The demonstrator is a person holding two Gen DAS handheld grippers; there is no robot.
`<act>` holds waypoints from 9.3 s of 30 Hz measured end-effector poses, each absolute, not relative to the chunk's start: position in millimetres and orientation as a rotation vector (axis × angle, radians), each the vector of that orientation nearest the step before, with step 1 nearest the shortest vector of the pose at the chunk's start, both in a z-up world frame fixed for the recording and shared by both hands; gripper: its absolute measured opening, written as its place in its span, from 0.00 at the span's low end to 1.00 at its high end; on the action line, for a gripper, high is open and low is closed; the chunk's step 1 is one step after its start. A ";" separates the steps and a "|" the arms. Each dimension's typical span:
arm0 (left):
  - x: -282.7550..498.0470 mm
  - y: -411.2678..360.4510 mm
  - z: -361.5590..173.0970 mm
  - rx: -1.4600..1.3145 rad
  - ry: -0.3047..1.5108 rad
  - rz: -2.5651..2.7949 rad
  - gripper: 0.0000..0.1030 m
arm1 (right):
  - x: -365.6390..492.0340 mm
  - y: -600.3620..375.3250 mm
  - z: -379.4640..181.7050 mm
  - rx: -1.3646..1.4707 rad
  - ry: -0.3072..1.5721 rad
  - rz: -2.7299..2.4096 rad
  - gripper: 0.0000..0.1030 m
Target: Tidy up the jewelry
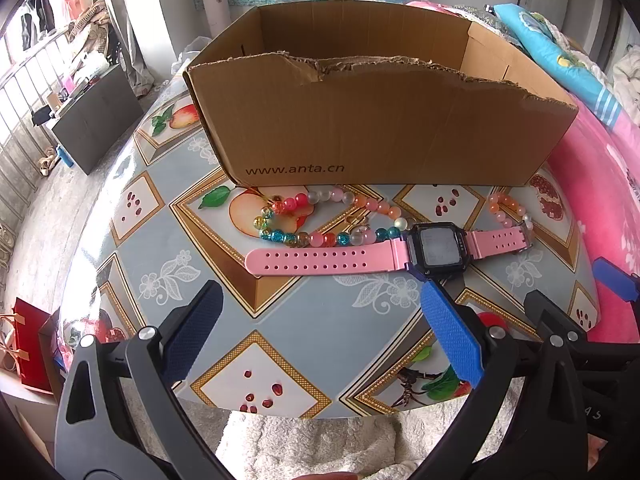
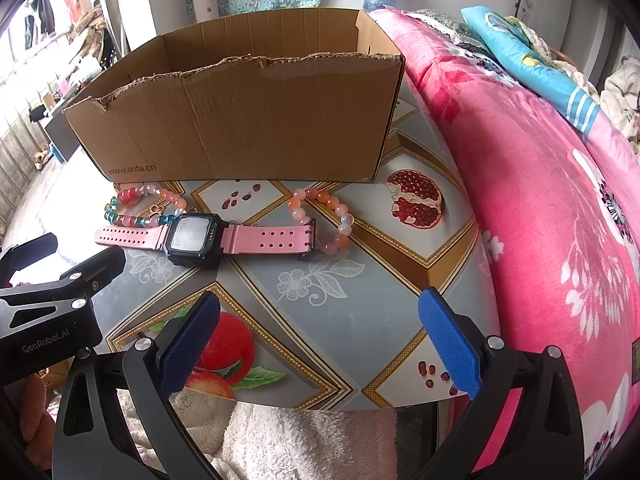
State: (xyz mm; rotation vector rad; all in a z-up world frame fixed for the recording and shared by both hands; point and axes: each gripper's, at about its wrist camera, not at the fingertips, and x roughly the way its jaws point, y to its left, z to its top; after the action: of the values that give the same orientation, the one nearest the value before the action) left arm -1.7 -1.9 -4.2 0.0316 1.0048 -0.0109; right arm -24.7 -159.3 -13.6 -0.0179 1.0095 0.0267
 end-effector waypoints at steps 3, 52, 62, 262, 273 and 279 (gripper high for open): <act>-3.2 -2.3 -8.3 0.034 1.002 -0.008 0.93 | -23.9 -159.6 -14.1 -0.015 1.013 0.028 0.94; -1.3 0.4 -6.4 0.046 1.003 0.001 0.93 | -20.3 -157.6 -15.4 -0.019 1.011 0.028 0.94; -1.2 0.2 -7.0 0.047 1.006 0.002 0.93 | -21.1 -159.7 -15.0 -0.020 1.008 0.022 0.94; 23.0 45.8 -38.0 -0.070 1.071 -0.437 0.05 | -27.6 -119.7 -39.7 -0.371 0.957 0.674 0.29; 25.2 48.6 -36.5 -0.079 1.093 -0.445 0.05 | -20.5 -143.5 -21.9 -0.240 0.952 0.604 0.04; 22.6 42.8 -35.3 -0.041 1.089 -0.443 0.10 | -14.1 -150.4 -25.8 -0.179 0.985 0.575 0.04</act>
State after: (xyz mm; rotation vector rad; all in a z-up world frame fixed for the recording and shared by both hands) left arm 22.6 42.8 -35.3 -0.0405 1.0886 -0.4426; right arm -14.1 -150.4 -25.8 -0.1792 0.9848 0.5749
